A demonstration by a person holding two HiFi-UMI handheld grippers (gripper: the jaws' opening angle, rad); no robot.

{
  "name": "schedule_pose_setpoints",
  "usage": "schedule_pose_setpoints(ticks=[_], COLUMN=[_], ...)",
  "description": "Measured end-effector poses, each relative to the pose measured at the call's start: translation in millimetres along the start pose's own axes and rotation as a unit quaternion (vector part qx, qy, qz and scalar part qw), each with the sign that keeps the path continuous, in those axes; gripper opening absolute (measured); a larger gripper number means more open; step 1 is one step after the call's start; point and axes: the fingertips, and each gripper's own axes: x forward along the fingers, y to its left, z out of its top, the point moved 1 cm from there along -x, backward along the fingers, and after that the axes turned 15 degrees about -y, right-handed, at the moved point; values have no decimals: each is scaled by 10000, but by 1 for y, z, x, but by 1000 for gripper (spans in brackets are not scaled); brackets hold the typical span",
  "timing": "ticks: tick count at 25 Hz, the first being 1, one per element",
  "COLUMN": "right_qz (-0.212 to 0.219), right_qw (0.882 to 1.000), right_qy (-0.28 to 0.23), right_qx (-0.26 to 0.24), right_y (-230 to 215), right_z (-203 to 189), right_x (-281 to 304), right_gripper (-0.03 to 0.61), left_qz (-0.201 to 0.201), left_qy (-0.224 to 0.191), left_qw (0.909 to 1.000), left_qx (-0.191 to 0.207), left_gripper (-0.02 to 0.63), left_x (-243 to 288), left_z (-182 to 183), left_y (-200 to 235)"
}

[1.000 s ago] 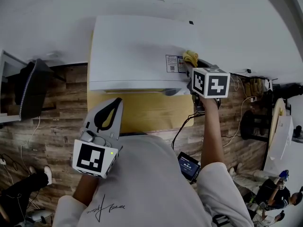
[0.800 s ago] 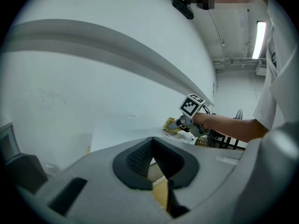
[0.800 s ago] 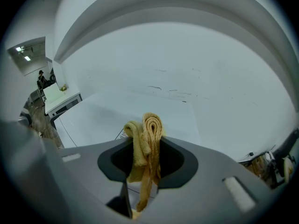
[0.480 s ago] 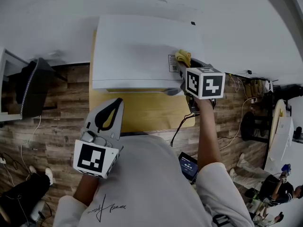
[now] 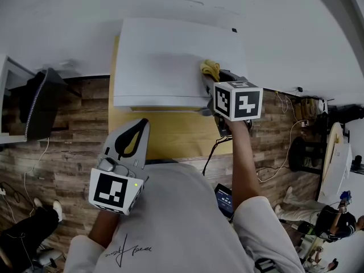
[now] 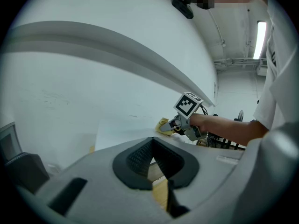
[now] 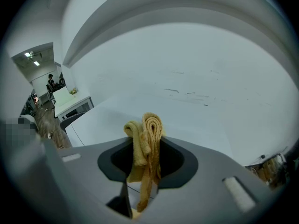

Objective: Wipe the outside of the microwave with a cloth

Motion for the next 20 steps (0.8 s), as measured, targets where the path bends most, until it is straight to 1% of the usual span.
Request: schedule_pose_setpoints(ticks=[3, 13, 20], right_qz=[141, 641, 1023], right_qw=[9999, 9979, 9946], right_qy=[-23, -100, -95], right_qx=[-12, -28, -143], right_y=[14, 63, 100], right_z=[3, 14, 19], right_x=[6, 29, 42], right_gripper=[123, 123, 123], left_qz=[38, 135, 254], left_qy=[-46, -29, -63], left_qw=[10000, 9999, 9996], left_qx=[-39, 3, -55], left_gripper=[-9, -9, -9], left_x=[1, 0, 0], left_z=[2, 2, 4], left_y=[1, 12, 17])
